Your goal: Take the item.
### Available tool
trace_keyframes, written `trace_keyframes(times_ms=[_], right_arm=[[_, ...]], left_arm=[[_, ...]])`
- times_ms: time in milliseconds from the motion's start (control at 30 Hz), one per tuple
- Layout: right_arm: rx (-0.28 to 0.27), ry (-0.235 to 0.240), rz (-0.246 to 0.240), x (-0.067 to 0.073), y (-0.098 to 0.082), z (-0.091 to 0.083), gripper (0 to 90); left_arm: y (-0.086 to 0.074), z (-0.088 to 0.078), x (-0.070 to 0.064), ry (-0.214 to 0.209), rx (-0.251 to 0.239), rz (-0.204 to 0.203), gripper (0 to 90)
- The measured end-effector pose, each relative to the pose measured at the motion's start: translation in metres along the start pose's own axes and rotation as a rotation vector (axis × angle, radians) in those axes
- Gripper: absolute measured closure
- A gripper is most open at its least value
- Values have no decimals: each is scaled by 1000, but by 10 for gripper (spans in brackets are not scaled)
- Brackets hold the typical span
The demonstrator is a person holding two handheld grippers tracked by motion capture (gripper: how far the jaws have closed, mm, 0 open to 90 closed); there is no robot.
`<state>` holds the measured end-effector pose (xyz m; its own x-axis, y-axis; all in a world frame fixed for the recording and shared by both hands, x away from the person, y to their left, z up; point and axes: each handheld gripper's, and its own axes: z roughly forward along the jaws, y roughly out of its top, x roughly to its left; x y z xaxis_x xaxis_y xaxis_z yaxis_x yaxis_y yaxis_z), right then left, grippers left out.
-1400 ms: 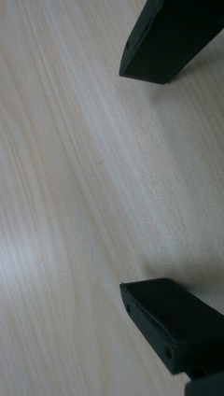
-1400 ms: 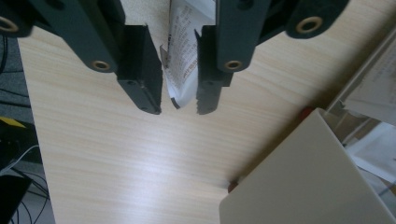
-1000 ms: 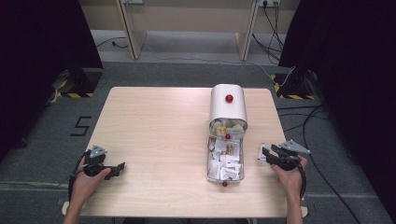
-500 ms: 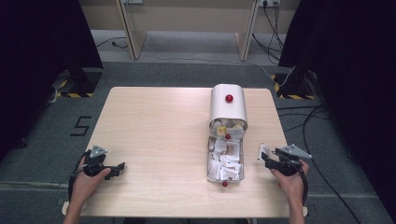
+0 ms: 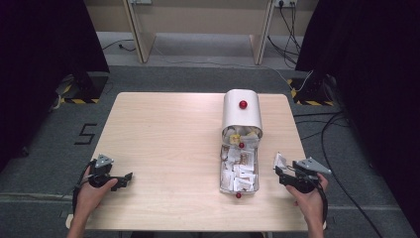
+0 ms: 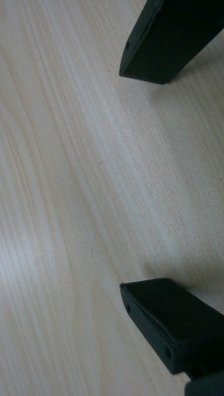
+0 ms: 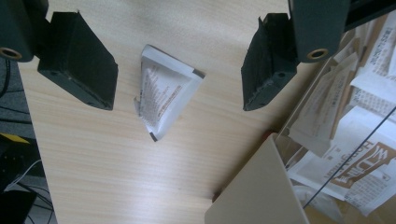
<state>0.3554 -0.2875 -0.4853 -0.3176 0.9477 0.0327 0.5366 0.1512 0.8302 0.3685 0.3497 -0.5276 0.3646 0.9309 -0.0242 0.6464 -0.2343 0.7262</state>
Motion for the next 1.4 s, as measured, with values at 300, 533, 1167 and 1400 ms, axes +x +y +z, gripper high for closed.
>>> trace_keyframes(times_ms=[300, 533, 1167, 1400], right_arm=[[3, 10, -14, 8, -4, -7, 276], [22, 22, -41, 16, -10, -11, 239], [69, 29, -53, 27, -32, -17, 170], [79, 29, -46, 28, -39, -21, 170]], left_arm=[[0, 0, 0, 0, 0, 0, 0], [0, 0, 0, 1, 0, 0, 0], [0, 0, 0, 1, 0, 0, 0], [0, 0, 0, 0, 0, 0, 0]])
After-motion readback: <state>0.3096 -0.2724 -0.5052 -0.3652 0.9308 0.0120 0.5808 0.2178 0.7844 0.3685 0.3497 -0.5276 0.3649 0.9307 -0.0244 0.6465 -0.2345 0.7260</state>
